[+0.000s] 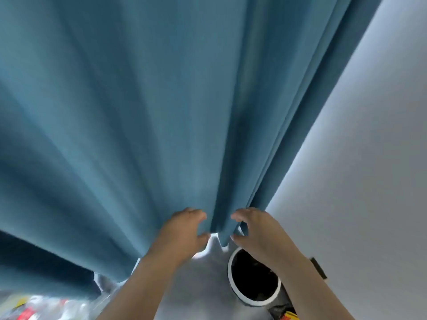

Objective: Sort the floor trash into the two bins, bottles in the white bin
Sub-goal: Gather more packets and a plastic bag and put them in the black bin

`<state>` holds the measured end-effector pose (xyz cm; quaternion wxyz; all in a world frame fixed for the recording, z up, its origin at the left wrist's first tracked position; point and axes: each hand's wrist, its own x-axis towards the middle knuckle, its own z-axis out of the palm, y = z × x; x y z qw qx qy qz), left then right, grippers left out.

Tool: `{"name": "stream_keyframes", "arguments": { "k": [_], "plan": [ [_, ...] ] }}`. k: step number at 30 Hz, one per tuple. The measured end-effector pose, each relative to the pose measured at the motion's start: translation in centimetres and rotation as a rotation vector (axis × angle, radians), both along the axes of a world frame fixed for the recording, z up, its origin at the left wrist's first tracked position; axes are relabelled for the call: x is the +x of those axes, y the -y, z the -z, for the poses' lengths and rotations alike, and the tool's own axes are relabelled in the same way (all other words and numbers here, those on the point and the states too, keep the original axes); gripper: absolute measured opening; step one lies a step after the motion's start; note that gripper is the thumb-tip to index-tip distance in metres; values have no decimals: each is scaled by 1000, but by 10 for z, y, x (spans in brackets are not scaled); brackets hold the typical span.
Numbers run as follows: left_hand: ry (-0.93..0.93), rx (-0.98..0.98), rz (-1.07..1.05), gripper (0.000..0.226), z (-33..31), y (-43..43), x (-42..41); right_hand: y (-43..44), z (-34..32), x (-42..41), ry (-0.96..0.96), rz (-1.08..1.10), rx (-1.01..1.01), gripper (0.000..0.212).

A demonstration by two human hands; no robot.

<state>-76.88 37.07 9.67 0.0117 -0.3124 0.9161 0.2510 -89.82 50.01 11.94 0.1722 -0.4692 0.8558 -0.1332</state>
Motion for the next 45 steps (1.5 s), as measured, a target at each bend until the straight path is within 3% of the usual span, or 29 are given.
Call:
{"name": "stream_keyframes", "arguments": {
  "k": [11, 22, 32, 45],
  "plan": [
    [50, -32, -545, 39, -1, 93, 280, 180, 5, 224, 29, -525, 19, 42],
    [21, 28, -1136, 35, 14, 56, 487, 259, 12, 434, -30, -1120, 128, 39],
    [50, 169, -1499, 31, 36, 48, 561, 318, 37, 548, -85, -1501, 174, 40],
    [25, 246, -1730, 35, 127, 119, 623, 428, 143, 641, -61, -1654, 257, 42]
  ]
}}
